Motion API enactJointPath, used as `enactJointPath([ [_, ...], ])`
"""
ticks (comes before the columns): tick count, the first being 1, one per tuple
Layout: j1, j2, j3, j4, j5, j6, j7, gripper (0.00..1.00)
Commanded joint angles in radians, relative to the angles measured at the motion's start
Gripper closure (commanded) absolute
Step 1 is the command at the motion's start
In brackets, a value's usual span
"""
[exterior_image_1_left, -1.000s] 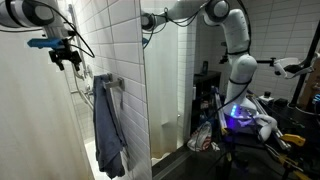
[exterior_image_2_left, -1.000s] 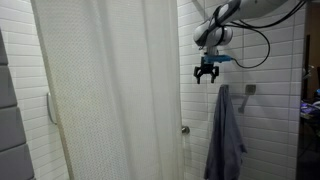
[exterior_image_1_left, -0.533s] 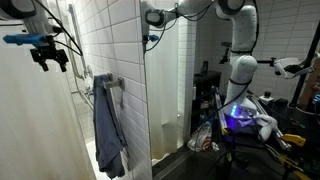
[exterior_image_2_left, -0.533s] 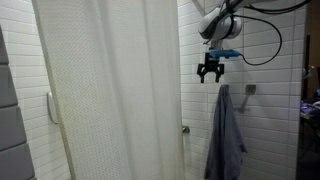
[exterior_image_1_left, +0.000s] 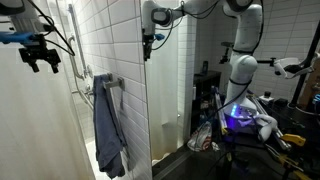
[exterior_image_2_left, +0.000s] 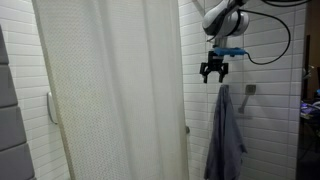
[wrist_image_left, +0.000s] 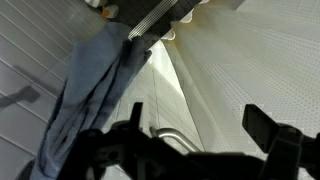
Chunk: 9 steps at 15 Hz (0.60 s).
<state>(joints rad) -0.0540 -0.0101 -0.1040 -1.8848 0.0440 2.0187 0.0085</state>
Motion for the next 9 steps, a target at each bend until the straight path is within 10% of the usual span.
enactJointPath([
  [1, -0.009, 0.001, 0.009, 0.002, 0.0, -0.002, -0.001, 0.0],
  [9, 0.004, -0.012, 0.027, -0.036, -0.011, 0.04, 0.048, 0.0],
])
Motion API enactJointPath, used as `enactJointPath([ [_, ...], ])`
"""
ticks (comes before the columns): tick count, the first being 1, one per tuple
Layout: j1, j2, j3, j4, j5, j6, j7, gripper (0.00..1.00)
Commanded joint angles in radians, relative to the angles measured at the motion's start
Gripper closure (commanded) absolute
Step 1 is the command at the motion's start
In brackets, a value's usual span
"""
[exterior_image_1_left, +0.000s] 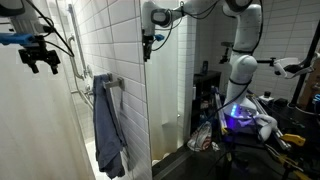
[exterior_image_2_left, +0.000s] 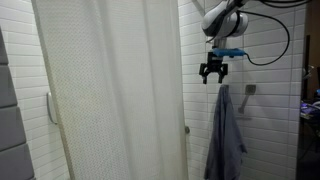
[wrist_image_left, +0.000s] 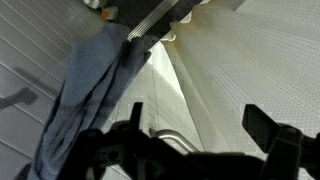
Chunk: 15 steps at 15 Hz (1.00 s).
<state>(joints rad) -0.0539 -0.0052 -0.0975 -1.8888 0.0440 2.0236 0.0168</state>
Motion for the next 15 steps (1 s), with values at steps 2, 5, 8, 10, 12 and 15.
enactJointPath([
  [2, 0.011, -0.027, 0.035, -0.063, -0.021, 0.069, 0.069, 0.0],
  [5, 0.023, -0.031, 0.054, -0.099, -0.034, 0.122, 0.128, 0.0],
  [8, 0.021, -0.002, 0.056, -0.076, -0.013, 0.117, 0.105, 0.0],
  [10, 0.025, -0.002, 0.06, -0.085, -0.018, 0.127, 0.115, 0.0],
  [12, 0.025, -0.003, 0.06, -0.085, -0.018, 0.128, 0.115, 0.0],
  [15, 0.024, -0.005, 0.059, -0.086, -0.018, 0.128, 0.115, 0.0],
])
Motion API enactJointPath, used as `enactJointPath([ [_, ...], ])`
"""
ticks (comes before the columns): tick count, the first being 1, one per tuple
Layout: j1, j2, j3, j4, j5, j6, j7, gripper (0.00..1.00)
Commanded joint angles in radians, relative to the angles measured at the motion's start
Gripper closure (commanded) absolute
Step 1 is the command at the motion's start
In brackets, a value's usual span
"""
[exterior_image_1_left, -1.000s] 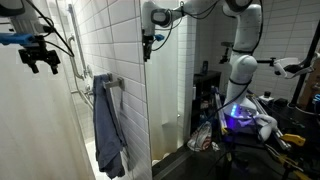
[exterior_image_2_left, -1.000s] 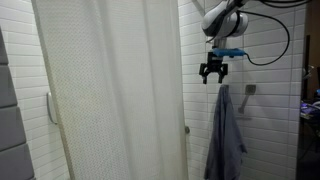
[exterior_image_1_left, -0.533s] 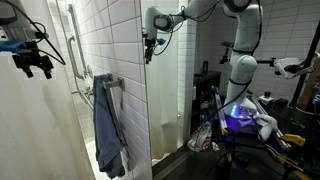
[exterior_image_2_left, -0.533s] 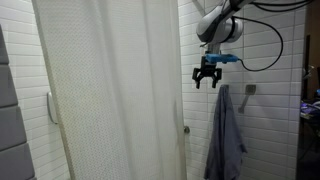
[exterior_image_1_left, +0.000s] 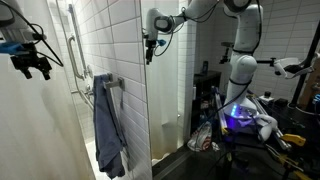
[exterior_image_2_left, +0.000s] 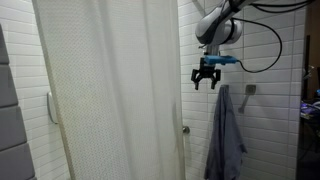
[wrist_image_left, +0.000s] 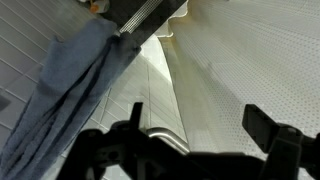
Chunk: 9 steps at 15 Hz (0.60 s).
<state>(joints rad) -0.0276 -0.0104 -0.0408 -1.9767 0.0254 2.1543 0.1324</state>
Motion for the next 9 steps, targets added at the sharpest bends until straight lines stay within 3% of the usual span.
enactJointPath([
  [1, -0.003, 0.0, 0.003, 0.002, 0.0, -0.003, 0.0, 0.0],
  [9, -0.012, 0.021, -0.007, 0.063, -0.068, -0.077, -0.089, 0.0],
])
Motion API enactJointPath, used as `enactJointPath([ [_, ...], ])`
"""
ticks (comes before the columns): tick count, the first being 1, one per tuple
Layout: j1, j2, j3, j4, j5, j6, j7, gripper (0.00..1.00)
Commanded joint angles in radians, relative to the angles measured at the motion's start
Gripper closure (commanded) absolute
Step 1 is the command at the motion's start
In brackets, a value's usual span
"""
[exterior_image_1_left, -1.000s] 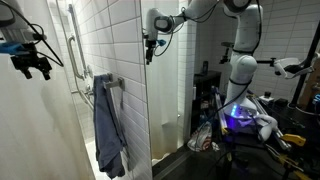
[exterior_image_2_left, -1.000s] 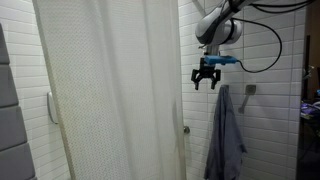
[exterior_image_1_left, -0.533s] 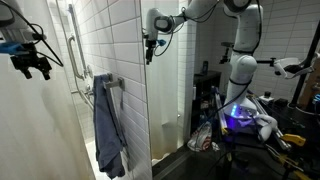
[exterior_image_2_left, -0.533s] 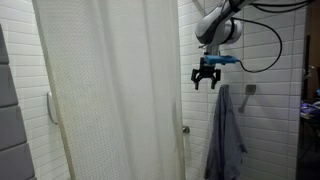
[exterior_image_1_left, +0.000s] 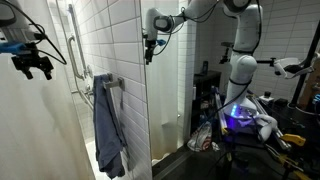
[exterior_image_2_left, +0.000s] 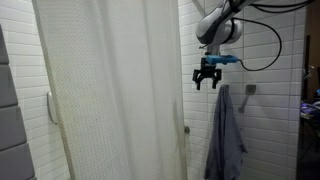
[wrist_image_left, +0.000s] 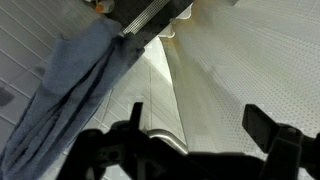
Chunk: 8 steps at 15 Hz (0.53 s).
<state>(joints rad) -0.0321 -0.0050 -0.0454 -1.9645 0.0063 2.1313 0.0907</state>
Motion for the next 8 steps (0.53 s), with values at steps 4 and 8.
enactJointPath([
  [4, -0.017, 0.032, -0.008, 0.117, -0.108, -0.101, -0.182, 0.0],
  [8, -0.032, 0.059, -0.017, 0.173, -0.066, -0.045, -0.373, 0.0],
])
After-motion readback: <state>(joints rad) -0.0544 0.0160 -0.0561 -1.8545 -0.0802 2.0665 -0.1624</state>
